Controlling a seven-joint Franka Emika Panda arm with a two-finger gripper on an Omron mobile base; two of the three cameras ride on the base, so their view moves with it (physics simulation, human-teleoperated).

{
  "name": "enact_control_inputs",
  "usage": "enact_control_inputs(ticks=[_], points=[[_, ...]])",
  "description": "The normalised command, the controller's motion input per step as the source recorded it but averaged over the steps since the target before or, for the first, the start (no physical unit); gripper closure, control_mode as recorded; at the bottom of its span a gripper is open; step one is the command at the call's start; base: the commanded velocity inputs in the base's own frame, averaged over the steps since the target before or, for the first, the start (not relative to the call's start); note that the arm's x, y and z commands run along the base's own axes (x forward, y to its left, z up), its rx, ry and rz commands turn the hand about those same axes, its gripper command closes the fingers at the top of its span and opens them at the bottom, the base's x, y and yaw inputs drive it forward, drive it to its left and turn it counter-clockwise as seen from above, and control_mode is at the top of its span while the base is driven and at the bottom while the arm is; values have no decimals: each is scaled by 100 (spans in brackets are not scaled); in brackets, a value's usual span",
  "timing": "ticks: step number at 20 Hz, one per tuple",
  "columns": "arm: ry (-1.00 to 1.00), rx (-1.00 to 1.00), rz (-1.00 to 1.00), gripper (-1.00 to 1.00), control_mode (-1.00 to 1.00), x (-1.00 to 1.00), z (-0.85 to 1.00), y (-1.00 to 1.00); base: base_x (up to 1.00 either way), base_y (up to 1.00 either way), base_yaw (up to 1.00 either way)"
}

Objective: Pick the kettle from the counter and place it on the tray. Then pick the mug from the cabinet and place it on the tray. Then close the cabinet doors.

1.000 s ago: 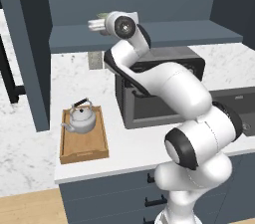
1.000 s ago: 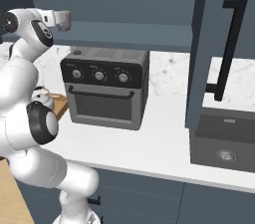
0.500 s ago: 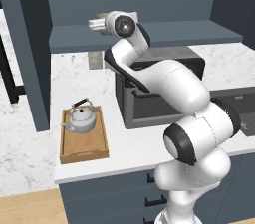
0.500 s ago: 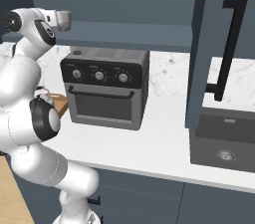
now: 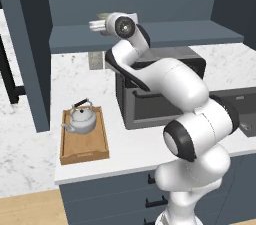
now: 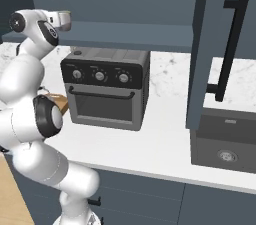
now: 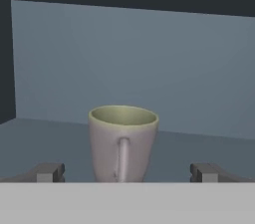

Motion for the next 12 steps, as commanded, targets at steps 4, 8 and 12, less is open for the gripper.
enact_control_inputs(ticks=[4, 8, 12], points=[[2, 0, 0, -100, -100, 18, 0, 1, 0, 0, 0], [2, 0, 0, -100, -100, 17, -1, 4, 0, 0, 0], [2, 0, 0, -100, -100, 16, -6, 7, 0, 0, 0]])
